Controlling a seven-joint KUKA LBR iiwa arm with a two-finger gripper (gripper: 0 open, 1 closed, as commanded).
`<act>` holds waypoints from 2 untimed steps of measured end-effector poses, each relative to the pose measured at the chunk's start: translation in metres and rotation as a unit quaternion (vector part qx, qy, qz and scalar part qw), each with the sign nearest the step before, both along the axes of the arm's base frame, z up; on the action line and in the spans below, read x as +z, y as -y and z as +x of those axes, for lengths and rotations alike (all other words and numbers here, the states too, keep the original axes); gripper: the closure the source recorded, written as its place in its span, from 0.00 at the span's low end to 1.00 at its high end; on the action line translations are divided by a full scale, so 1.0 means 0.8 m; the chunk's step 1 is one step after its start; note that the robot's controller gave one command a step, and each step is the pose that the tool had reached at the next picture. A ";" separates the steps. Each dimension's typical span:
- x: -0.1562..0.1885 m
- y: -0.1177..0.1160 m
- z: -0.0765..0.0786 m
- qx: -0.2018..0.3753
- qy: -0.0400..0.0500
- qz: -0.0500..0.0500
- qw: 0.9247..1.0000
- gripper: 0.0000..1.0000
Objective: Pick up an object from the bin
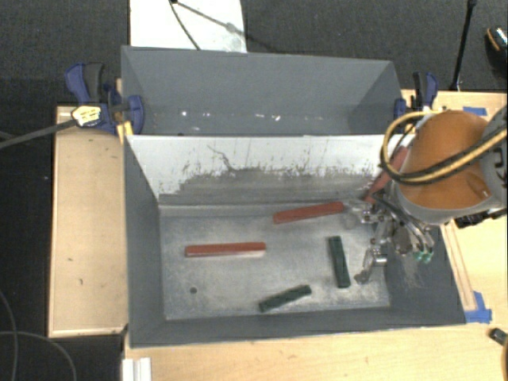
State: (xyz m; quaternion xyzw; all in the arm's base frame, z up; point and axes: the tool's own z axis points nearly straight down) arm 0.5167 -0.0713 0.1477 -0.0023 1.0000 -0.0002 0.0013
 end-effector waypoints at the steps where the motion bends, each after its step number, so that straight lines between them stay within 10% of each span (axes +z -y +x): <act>1: -0.097 0.021 0.044 0.233 0.001 0.000 0.972 0.00; 2: -0.096 -0.023 0.074 0.419 0.002 0.000 0.908 0.00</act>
Offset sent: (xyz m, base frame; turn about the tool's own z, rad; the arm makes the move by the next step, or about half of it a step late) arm 0.0347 -0.0165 -0.0772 -0.4713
